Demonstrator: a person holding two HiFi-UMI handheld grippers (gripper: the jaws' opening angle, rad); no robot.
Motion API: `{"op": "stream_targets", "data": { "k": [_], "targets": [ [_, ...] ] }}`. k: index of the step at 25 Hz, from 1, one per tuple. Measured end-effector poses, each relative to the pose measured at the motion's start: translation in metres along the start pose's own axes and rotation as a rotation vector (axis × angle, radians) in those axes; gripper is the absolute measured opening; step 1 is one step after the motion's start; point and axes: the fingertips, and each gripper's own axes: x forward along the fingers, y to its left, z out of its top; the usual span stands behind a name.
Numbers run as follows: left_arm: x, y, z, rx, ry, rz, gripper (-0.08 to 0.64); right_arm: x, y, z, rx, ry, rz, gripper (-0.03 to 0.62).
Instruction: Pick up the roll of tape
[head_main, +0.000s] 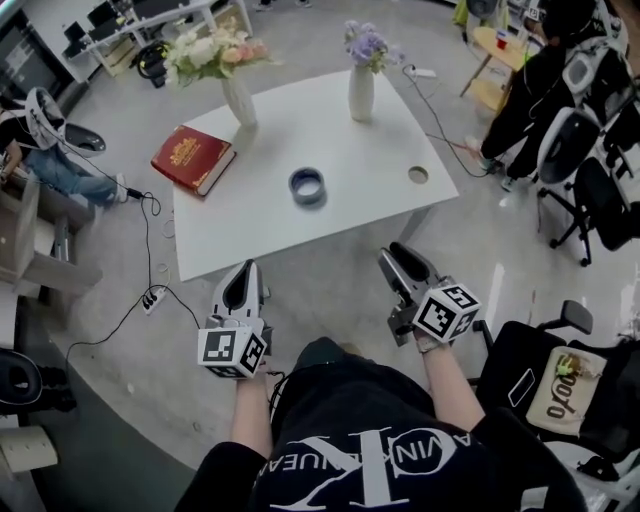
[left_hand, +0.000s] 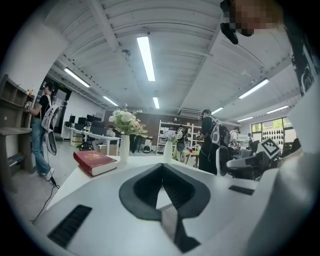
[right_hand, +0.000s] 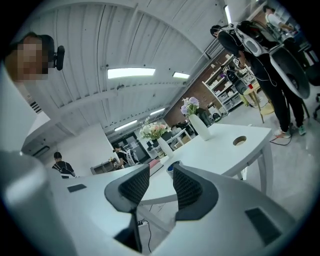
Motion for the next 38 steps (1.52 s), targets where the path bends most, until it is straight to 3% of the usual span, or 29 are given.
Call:
{"op": "stream_targets", "data": {
  "k": [10, 20, 32, 38],
  "targets": [
    [0.034, 0.018, -0.012, -0.010, 0.045, -0.005, 0.002, 0.037, -0.021, -0.001, 0.036, 0.030, -0.004, 0.149],
    [0.098, 0.061, -0.003, -0.034, 0.026, -0.001, 0.002, 0.121, -0.033, 0.023, 0.007, 0.082, 0.023, 0.149],
    [0.164, 0.098, -0.018, -0.083, 0.078, -0.019, 0.002, 0.200, -0.062, 0.012, 0.025, 0.213, 0.008, 0.149],
    [0.191, 0.108, -0.030, -0.109, 0.107, -0.050, 0.002, 0.232, -0.070, -0.009, -0.015, 0.349, -0.006, 0.153]
  ]
}}
